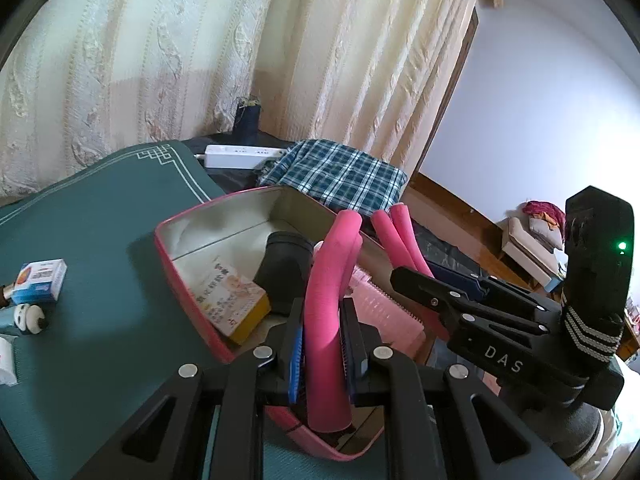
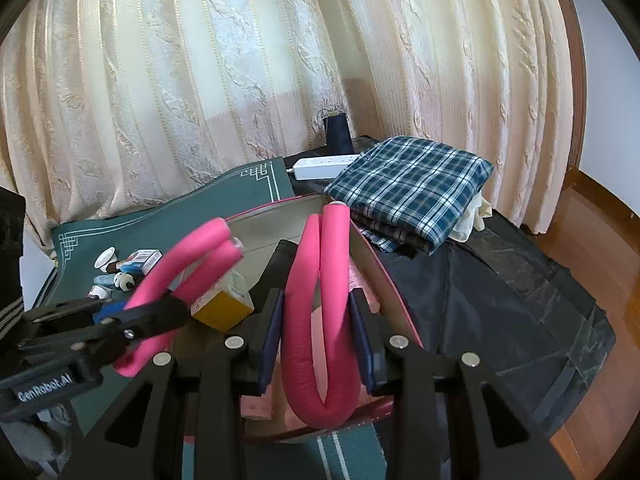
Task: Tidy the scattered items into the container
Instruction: 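Carry both pink foam curlers into the red tin and release them, then move both open grippers back to the remaining items on the table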
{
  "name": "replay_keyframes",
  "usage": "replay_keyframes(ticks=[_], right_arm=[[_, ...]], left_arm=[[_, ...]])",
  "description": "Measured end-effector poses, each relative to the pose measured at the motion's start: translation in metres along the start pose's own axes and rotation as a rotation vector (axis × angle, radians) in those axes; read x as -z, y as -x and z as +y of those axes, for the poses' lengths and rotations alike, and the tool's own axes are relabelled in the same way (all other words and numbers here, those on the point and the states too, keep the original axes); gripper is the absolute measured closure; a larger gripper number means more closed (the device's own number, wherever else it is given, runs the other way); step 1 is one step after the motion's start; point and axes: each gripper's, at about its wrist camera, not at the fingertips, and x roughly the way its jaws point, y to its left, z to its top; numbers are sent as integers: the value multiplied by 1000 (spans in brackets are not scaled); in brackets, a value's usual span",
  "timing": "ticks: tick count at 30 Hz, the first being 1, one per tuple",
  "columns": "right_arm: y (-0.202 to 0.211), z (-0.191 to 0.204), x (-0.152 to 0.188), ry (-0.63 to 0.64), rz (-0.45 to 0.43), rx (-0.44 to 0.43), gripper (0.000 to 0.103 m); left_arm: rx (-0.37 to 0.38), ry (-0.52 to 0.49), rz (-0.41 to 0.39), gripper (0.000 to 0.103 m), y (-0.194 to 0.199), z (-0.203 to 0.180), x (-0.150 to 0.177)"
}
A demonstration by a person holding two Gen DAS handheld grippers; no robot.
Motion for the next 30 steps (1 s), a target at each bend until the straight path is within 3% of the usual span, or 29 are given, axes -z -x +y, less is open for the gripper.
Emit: replay_keyframes(ticks=[3, 5, 6, 17, 30], right_arm=[[-1, -3, -2, -21, -8, -1, 62], [-1, -7, -3, -45, -7, -7, 55], [-1, -9, -3, -56, -7, -8, 51], [1, 10, -5, -43, -24, -16, 51], [8, 88, -9, 59, -76, -119, 48]], left_arm=[[-9, 20, 10, 79, -6, 2, 0], [-27, 34, 1, 38, -6, 4, 0], [-34, 38, -12, 35, -4, 6, 1], [-79, 54, -47, 35, 15, 29, 3], [-249, 167, -107, 35, 63, 113, 20]])
